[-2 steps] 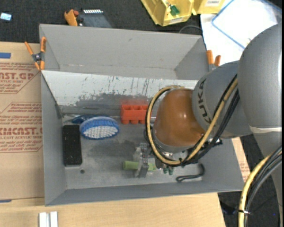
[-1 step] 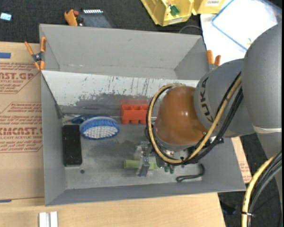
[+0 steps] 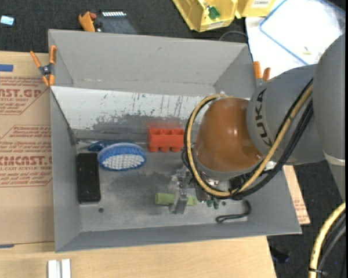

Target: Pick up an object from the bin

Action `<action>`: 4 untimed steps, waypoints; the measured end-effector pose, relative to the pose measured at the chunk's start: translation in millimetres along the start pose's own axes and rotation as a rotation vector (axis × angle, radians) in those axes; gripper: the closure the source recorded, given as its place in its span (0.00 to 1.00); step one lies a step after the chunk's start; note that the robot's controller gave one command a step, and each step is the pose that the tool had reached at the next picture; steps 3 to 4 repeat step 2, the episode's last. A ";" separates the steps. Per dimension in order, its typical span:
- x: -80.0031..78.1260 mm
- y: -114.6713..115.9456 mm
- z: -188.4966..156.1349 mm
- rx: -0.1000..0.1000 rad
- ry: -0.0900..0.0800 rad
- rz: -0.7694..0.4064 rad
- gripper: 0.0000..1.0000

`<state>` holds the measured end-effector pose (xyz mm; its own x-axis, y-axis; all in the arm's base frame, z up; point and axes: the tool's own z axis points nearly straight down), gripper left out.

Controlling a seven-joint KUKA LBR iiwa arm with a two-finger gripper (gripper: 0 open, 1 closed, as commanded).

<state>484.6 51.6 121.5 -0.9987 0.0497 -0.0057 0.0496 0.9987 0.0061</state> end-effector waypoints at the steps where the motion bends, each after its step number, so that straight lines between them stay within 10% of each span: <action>1: -3.5 0.7 -39.7 -0.002 -0.013 0.000 1.00; 4: -3.1 0.8 -59.6 -0.002 -0.011 0.000 1.00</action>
Offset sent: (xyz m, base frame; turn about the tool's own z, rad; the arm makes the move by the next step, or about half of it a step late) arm 0.0025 0.0001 0.0335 0.0006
